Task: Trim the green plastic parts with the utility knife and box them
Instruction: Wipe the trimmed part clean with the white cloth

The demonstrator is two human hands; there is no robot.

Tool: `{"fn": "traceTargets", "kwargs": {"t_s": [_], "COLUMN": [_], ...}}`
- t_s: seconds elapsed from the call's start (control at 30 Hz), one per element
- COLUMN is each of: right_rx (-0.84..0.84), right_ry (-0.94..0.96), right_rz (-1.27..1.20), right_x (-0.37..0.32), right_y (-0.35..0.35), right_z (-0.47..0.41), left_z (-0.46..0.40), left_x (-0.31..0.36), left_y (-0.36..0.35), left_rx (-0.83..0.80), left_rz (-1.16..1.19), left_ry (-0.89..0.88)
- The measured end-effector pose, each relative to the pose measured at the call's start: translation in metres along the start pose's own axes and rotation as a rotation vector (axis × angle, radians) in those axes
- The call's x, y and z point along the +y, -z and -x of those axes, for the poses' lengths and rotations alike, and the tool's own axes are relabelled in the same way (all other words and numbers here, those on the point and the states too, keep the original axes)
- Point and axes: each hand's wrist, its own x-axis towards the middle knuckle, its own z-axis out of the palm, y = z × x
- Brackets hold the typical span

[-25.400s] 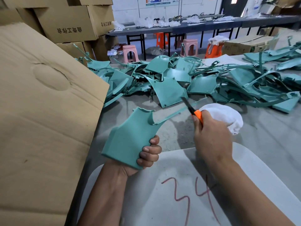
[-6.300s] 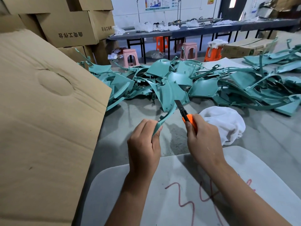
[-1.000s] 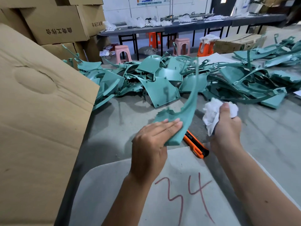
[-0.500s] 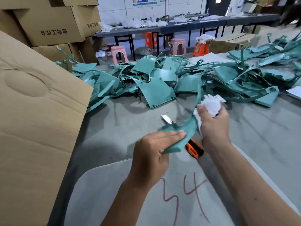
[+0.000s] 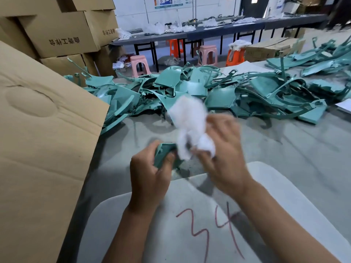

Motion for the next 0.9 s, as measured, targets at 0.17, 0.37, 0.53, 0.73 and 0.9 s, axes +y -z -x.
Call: {"fn": "traceTargets", "kwargs": {"t_s": [0.17,0.37,0.53,0.73,0.9], "right_rx": [-0.189,-0.146,-0.122,0.085,0.278], "right_ry": [0.079,0.046,-0.068,-0.662,-1.057], "right_rz": [0.004,-0.042,0.031,0.243,-0.848], "right_x": [-0.007,0.019,0.049,0.068,0.022], "right_y": [-0.014,-0.002,0.014,0.021,0.004], "right_z": [-0.003,-0.004,-0.001,0.008,-0.001], "left_z": [-0.001,-0.010,-0.023,-0.026,-0.028], "left_x": [0.000,-0.006,-0.026,-0.036,-0.030], "left_y": [0.007,0.023,0.053,0.055,0.042], "left_rx": [0.098,0.178,0.228,0.214,0.178], "left_rz": [0.069,0.205,0.449,0.725,0.733], "left_ry": [-0.043,0.082,0.353,0.786,0.859]}}
